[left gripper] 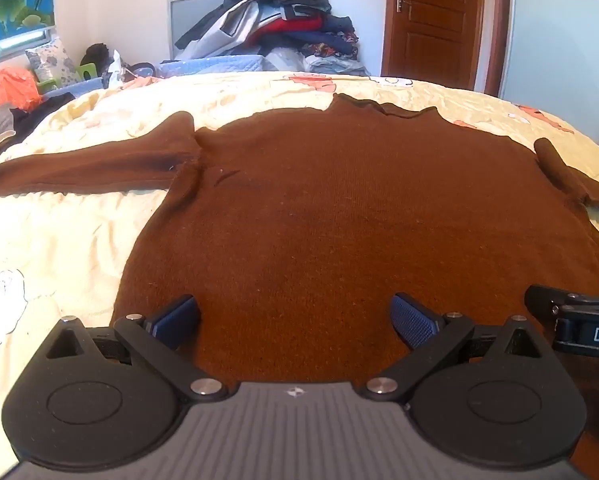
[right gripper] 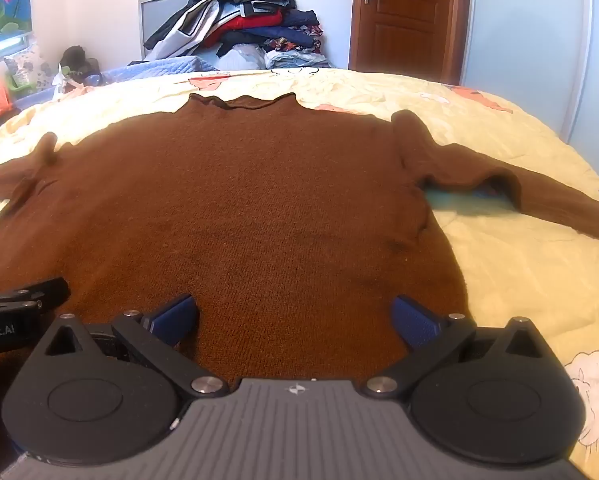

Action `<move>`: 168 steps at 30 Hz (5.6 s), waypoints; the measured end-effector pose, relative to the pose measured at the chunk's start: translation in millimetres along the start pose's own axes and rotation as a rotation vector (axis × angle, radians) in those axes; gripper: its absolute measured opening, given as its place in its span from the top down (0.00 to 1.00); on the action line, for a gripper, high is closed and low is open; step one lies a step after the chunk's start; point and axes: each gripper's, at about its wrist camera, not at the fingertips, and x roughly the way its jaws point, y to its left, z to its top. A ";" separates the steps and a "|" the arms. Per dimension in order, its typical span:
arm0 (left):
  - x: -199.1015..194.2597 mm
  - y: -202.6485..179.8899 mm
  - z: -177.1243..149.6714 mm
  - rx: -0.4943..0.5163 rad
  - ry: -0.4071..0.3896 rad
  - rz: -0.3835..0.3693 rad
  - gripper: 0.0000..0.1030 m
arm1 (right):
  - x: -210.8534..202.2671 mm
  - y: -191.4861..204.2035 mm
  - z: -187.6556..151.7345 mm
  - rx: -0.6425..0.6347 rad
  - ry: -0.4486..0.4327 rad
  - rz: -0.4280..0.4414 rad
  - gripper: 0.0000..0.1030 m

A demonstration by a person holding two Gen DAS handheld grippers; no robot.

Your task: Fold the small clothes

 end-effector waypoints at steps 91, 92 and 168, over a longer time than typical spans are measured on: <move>-3.3 -4.5 -4.5 0.018 -0.019 -0.016 0.00 | -4.9 1.6 -4.3 0.009 -0.008 -0.002 0.00; -3.2 -4.0 -4.5 0.015 -0.019 -0.019 0.00 | -3.9 2.2 -3.6 0.003 -0.007 -0.008 0.00; 118.1 -18.6 110.9 -0.376 0.176 -0.470 0.60 | 17.5 -88.3 9.9 0.472 -0.161 0.436 0.25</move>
